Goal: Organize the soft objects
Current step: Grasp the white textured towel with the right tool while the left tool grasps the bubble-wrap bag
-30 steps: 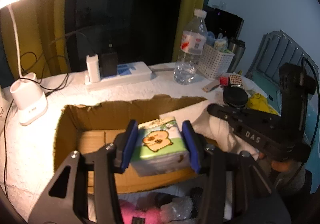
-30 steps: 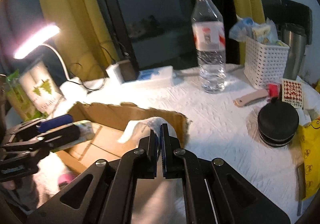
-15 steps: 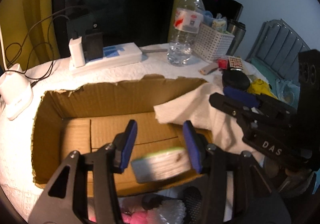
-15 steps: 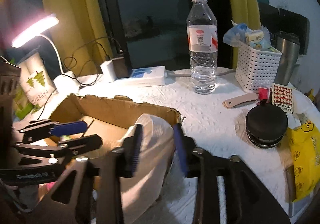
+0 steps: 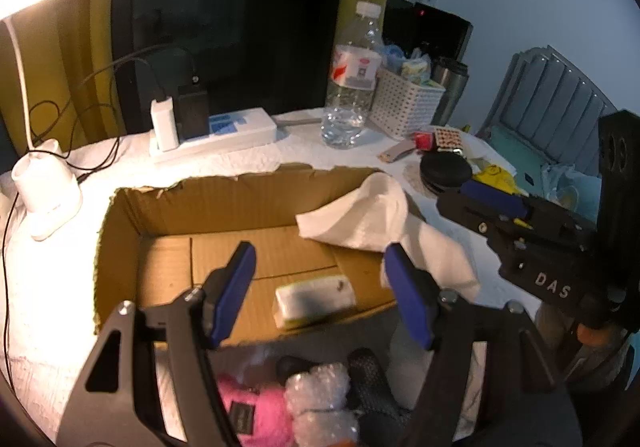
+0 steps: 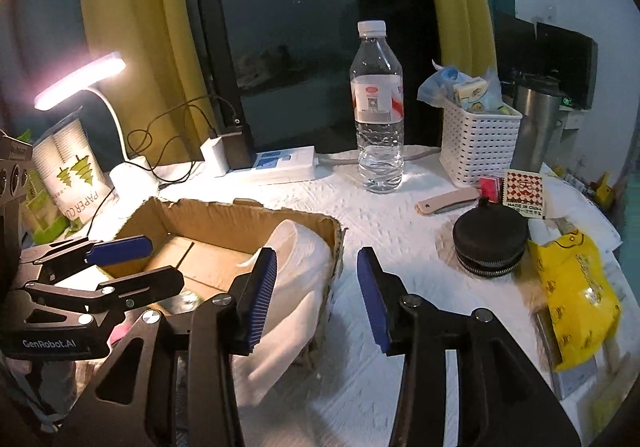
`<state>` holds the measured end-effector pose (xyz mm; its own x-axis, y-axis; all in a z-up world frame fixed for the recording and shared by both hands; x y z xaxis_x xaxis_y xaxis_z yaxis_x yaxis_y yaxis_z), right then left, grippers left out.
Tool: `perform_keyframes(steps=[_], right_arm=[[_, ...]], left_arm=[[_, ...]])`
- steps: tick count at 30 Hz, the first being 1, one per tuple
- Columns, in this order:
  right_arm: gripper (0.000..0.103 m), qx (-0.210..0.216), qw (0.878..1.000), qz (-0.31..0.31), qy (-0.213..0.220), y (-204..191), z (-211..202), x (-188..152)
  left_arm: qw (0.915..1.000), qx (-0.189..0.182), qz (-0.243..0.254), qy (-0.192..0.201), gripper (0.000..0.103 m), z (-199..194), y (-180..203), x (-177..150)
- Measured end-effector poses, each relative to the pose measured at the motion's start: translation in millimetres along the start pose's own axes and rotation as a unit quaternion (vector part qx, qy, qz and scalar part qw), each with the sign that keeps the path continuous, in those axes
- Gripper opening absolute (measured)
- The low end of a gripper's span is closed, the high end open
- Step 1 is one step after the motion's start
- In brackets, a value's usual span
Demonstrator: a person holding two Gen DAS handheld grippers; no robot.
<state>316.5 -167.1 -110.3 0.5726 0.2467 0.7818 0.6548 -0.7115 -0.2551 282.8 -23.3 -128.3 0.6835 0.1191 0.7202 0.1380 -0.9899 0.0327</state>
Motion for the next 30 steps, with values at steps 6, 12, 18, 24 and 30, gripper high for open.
perform_keyframes(steps=[6,12,18,24,30], right_arm=[[0.044,-0.003,1.0,-0.009,0.006,-20.0,-16.8,-3.3],[0.049,-0.006,1.0,-0.016,0.006,-37.7,-30.4,-12.6],[0.054,-0.008,1.0,-0.018,0.002,-52.2,-38.5,-25.7],[0.054,-0.01,1.0,-0.018,-0.004,-62.3,-42.9,-38.8],[0.054,-0.008,1.0,-0.008,-0.015,-64.1,-41.2,-58.1]], left_arm=[[0.9999,-0.002,-0.004,0.013,0.077,-19.7,-4.1,-7.0],[0.9998,-0.01,-0.004,0.019,0.08,-36.3,-5.5,-20.7],[0.9997,-0.013,-0.006,0.021,0.08,-49.1,-10.1,-35.6],[0.9997,-0.012,-0.011,0.018,0.08,-57.1,-16.2,-51.8],[0.9998,-0.011,-0.012,0.007,0.08,-56.1,-17.3,-70.7]])
Point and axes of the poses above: each gripper's, at about its wrist camera, not at the fingertips, and z roughly the way its jaws point, y to its right, x to its top, the point moved 8 cm from there along z, roughly the way its jaws point, and after that the axes turned 15 degrees about x, right-handed, at the moved point
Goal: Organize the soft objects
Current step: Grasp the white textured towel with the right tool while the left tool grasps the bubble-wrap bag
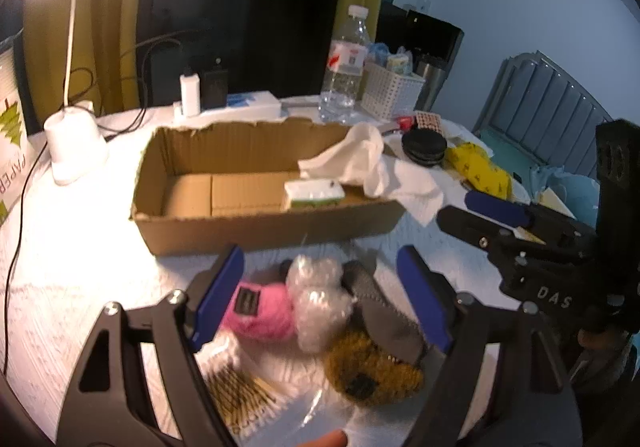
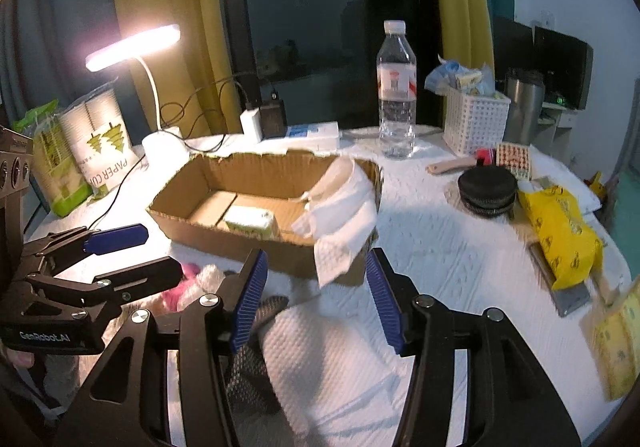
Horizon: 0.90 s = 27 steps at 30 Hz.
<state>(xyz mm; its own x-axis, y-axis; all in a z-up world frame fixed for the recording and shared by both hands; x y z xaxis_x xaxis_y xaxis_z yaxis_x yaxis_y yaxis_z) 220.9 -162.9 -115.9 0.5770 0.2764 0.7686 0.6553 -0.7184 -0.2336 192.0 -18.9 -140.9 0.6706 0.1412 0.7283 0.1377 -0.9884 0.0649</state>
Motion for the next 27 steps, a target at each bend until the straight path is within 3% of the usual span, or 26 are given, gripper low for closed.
perform_keyframes(steps=[10,18,20,22,24,27], right_arm=[[0.054,0.018,0.997,0.036,-0.061,13.7,30.6,-51.5],[0.054,0.037,0.993,0.037,-0.109,9.5,54.6,-73.9],[0.047,0.037,0.993,0.033,-0.111,9.7,54.8,-74.6],[0.017,0.022,0.993,0.031,-0.109,16.1,52.6,-75.0],[0.01,0.025,0.993,0.039,-0.106,22.4,49.9,-76.0],[0.007,0.026,0.994,0.041,-0.1,27.2,44.4,-77.4]], left_arm=[[0.9996,0.004,0.0,-0.029,0.08,12.3,4.5,-31.0],[0.9995,0.005,0.012,-0.03,0.08,9.8,13.3,-33.9],[0.9994,0.008,0.016,-0.031,0.08,10.9,15.1,-33.6],[0.9992,0.016,0.013,-0.035,0.08,13.6,13.9,-33.2],[0.9989,0.022,0.009,-0.04,0.08,17.5,11.3,-33.2],[0.9987,0.026,0.008,-0.043,0.08,22.0,9.7,-32.8]])
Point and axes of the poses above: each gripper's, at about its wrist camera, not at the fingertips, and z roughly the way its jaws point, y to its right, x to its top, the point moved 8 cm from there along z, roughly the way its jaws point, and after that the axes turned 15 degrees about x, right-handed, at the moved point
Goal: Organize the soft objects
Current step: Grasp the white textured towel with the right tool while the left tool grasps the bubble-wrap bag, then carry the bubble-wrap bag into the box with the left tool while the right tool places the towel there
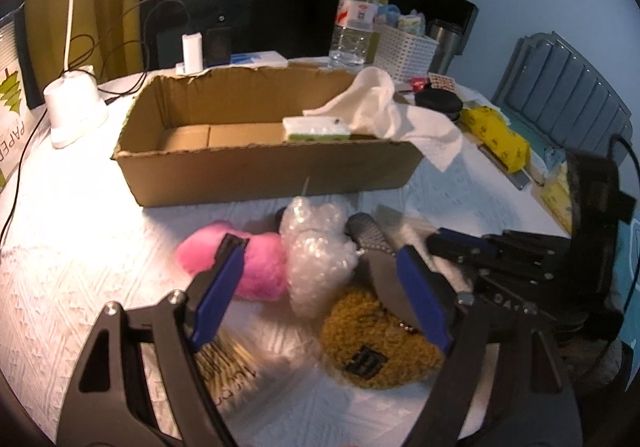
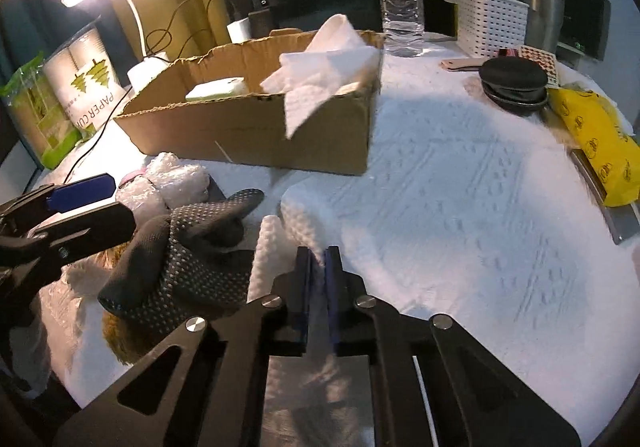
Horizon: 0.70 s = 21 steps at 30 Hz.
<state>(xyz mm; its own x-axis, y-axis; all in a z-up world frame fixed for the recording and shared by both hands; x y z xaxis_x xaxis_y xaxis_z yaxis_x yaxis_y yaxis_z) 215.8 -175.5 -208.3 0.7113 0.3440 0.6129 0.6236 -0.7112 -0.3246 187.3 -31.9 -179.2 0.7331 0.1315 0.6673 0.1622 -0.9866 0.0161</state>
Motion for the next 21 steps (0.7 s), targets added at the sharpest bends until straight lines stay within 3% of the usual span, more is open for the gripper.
perform_keyframes(steps=[5,8,12,21], right_arm=[[0.007,-0.004,1.0,0.002,0.013,5.4,-9.6,1.1],[0.007,-0.005,1.0,0.006,0.021,10.6,-16.7,3.3],[0.007,-0.004,0.999,0.008,0.032,14.3,-25.9,6.6],[0.007,-0.01,0.998,-0.006,0.054,4.3,-45.7,18.2]], left_arm=[[0.9999,0.004,0.005,0.009,0.076,3.4,0.8,5.3],[0.9999,0.003,0.012,0.002,0.055,9.1,2.7,6.5],[0.9998,-0.002,0.02,-0.002,0.038,13.0,5.8,6.5],[0.9996,-0.023,0.012,-0.004,0.032,8.5,1.8,5.2]])
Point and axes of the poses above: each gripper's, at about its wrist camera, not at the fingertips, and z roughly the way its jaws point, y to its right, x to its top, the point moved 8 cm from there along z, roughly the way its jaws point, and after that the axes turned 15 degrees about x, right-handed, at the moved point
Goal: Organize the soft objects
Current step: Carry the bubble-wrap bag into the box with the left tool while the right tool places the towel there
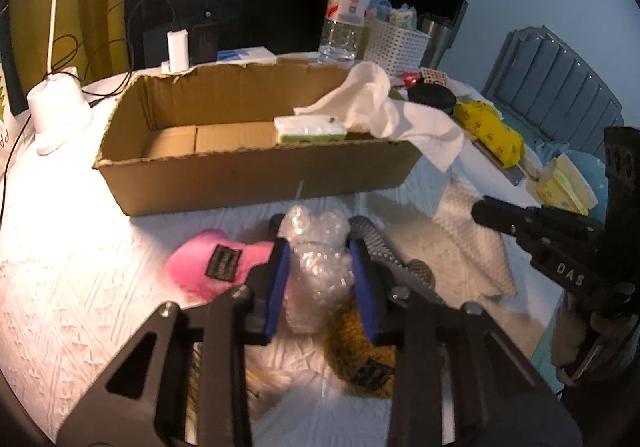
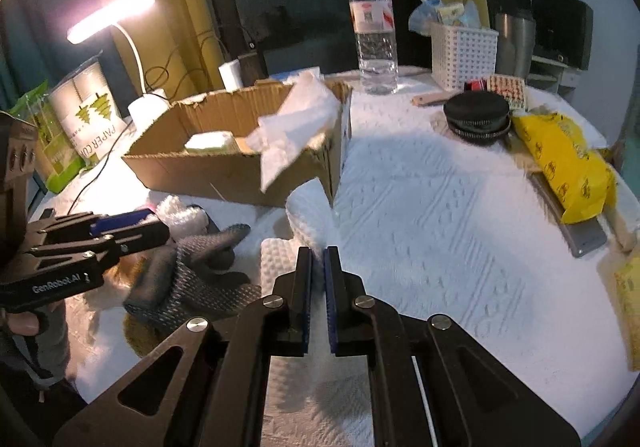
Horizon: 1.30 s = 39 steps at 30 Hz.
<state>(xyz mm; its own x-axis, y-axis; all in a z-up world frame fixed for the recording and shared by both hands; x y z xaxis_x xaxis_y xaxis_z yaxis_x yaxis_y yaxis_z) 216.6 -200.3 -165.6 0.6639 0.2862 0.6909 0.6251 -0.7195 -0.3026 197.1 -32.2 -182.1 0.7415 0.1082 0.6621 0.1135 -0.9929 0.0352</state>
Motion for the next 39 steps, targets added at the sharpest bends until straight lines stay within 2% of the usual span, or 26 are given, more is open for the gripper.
perform_keyframes(steps=[21,39], right_arm=[[0.007,0.007,0.997,-0.057,0.05,-55.1,-34.2,50.7],[0.007,0.015,0.993,-0.089,0.074,-69.9,-14.4,116.4]], left_arm=[[0.996,-0.003,-0.018,0.087,0.032,-64.9,-38.0,45.5],[0.9907,0.008,-0.023,0.134,0.032,-65.6,-73.7,103.3]])
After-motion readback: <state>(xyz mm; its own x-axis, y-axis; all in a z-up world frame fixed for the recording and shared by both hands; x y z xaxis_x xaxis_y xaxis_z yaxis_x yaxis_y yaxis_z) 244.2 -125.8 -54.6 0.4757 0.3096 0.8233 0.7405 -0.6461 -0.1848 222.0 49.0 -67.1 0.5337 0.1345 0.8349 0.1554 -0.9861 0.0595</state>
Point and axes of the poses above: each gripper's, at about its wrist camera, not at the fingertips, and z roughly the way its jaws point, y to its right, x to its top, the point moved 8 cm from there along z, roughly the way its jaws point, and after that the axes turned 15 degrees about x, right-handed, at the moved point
